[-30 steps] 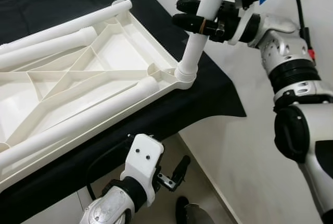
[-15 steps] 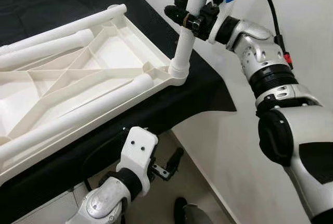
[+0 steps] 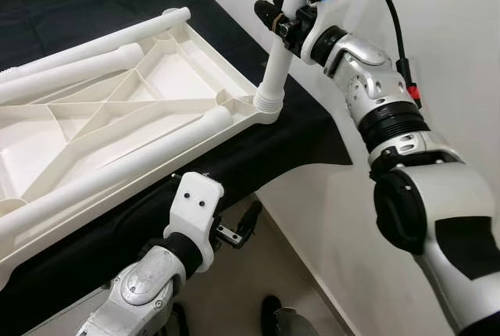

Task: Building children table

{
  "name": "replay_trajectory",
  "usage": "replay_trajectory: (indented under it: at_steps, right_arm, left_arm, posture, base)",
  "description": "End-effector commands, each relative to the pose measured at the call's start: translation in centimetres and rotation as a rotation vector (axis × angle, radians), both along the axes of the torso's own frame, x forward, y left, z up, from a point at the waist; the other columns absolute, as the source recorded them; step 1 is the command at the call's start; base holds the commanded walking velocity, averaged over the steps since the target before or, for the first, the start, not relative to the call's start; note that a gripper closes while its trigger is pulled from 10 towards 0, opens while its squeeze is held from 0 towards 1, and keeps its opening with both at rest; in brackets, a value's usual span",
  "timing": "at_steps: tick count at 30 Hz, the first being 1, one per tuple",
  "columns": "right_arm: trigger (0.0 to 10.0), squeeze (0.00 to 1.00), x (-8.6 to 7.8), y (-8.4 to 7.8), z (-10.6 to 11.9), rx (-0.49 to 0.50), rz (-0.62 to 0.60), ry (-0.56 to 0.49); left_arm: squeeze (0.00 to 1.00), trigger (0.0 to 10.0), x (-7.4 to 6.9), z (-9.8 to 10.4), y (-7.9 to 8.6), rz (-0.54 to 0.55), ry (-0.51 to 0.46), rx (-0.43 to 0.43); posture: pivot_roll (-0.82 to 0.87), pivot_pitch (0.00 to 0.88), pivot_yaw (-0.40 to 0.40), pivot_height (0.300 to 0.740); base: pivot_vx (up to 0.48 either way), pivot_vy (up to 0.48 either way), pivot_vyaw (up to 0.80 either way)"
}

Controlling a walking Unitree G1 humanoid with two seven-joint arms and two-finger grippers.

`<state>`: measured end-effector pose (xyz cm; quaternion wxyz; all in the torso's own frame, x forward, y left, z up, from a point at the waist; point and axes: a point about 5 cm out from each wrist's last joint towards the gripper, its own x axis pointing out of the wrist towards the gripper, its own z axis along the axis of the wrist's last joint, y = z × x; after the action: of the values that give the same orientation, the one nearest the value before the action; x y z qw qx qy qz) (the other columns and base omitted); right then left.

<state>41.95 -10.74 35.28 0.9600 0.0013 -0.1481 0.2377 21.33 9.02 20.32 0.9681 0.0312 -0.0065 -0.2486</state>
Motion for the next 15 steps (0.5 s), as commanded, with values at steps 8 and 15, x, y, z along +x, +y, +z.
replay_trajectory:
  at_steps: [8,15]
  right_arm:
    - [0.0,0.00,0.9,0.2,-6.1,0.045,-0.273,0.220]
    - [0.0,0.00,0.5,3.7,-5.2,-0.039,-0.305,0.186]
  left_arm:
    - [0.00,10.0,0.0,-0.2,0.0,-0.006,0.000,0.011]
    - [0.00,10.0,0.4,-0.1,0.0,-0.004,-0.009,0.015]
  posture:
    - [0.06,0.351,-0.099,0.740]
    - [0.05,0.347,-0.105,0.740]
  base:
    - [0.000,0.000,0.00]
    - [0.000,0.000,0.00]
